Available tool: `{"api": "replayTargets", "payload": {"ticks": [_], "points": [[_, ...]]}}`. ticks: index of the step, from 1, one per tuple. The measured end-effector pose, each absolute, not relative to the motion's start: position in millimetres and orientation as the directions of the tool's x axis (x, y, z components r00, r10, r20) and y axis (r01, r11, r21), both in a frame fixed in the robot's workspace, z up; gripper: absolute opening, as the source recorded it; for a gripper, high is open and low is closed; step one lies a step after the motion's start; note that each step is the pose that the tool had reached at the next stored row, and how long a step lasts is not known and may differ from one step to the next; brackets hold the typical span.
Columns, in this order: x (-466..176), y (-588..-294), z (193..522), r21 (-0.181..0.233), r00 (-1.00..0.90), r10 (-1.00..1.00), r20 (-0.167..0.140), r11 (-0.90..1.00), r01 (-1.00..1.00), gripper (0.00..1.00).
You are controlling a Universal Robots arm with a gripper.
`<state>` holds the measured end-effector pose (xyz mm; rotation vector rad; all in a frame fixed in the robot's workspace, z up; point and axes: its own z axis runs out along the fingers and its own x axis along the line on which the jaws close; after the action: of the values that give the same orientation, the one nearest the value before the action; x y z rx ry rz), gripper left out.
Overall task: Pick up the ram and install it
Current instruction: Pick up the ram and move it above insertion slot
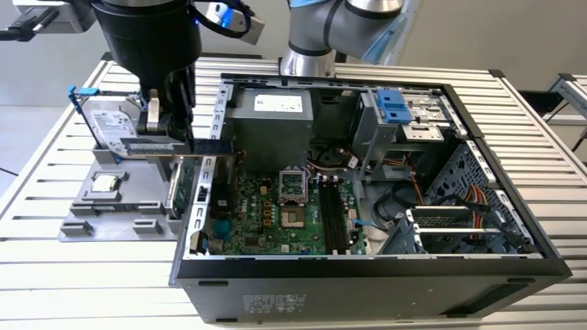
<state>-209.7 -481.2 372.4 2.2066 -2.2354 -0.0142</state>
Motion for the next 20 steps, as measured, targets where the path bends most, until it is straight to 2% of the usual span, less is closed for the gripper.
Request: {"api": "replayTargets", "payload": {"ticks": [20], "points": [[-179.8,-481.2,372.4,0.007,-0.013,-1.000,-0.006,0.013,-1.000,0.00]]}}
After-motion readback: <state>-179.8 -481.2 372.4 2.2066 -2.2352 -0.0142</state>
